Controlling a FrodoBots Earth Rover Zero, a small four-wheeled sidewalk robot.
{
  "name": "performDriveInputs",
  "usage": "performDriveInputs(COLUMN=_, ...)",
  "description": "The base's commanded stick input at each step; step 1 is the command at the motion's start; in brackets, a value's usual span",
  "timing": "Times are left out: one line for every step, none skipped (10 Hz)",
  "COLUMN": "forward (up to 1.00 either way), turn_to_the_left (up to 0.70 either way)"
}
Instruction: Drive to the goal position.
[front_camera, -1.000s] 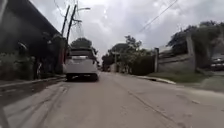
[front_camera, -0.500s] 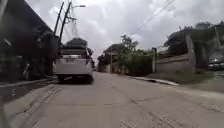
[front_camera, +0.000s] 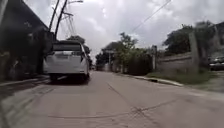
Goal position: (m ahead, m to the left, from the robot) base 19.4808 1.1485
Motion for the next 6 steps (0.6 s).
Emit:
performDriveInputs(forward=1.0, turn_to_the_left=0.0)
performDriveInputs(forward=1.0, turn_to_the_left=0.0)
performDriveInputs(forward=1.0, turn_to_the_left=-0.01)
performDriveInputs(forward=1.0, turn_to_the_left=-0.07)
performDriveInputs(forward=1.0, turn_to_the_left=-0.32)
performDriveInputs(forward=1.0, turn_to_the_left=-0.27)
